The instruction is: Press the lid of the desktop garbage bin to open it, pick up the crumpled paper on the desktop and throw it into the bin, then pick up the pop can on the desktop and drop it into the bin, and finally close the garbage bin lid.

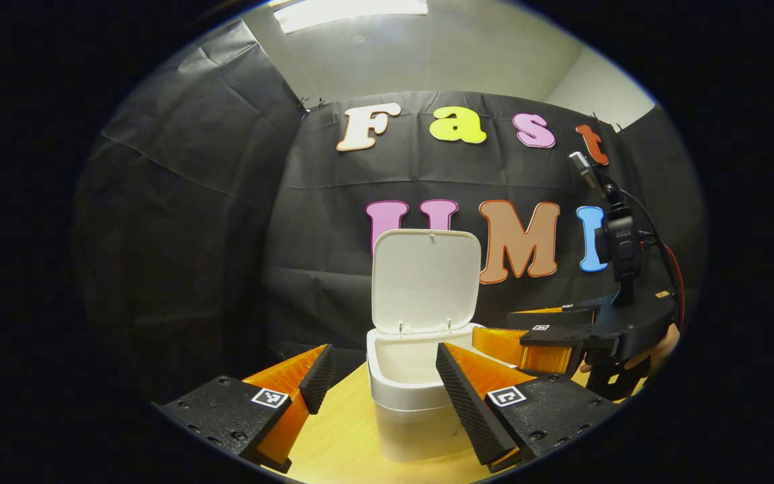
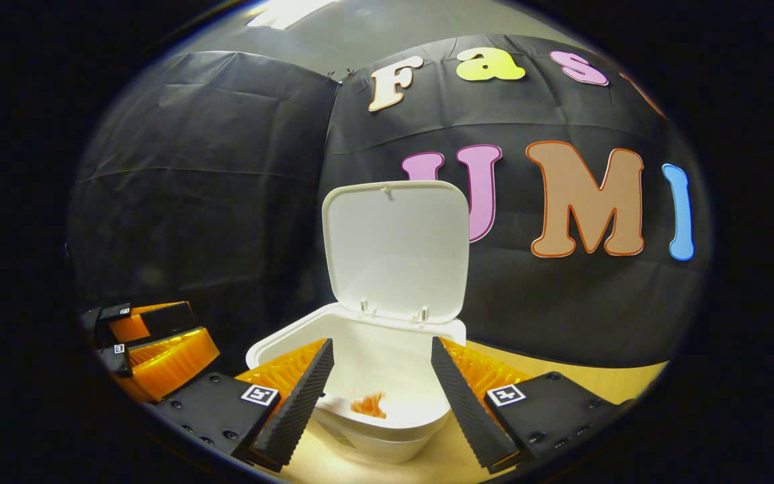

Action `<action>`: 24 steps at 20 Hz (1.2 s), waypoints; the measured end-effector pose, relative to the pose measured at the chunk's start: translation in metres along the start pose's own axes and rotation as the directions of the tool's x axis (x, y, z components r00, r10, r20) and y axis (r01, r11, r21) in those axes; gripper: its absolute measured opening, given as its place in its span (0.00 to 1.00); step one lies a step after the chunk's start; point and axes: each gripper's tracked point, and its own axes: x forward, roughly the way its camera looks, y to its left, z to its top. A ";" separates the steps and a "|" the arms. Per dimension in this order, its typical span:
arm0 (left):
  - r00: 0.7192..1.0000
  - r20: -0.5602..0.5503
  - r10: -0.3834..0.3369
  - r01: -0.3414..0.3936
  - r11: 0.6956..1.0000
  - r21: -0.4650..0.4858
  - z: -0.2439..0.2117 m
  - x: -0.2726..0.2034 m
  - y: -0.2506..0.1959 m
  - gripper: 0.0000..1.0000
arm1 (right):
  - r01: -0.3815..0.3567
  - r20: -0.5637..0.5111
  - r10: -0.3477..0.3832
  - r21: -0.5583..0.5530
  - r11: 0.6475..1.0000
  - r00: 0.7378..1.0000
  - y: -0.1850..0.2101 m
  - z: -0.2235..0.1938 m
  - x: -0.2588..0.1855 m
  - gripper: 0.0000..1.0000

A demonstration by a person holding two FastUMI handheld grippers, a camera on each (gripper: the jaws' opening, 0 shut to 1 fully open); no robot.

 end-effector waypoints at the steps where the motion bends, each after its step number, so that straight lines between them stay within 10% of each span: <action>1: 1.000 0.001 -0.004 0.004 1.000 0.001 0.000 0.001 -0.001 0.91 | 0.005 0.008 -0.005 0.002 1.000 1.000 -0.002 0.001 0.000 0.97; 12: 0.991 0.021 -0.130 0.130 0.992 0.003 0.004 0.022 -0.062 0.91 | 0.155 0.095 -0.159 0.049 0.987 0.983 -0.072 0.019 -0.054 0.97; 24: 0.929 0.004 -0.371 0.371 0.928 -0.030 -0.003 0.028 -0.189 0.91 | 0.434 0.091 -0.450 0.154 0.888 0.888 -0.195 -0.004 -0.163 0.96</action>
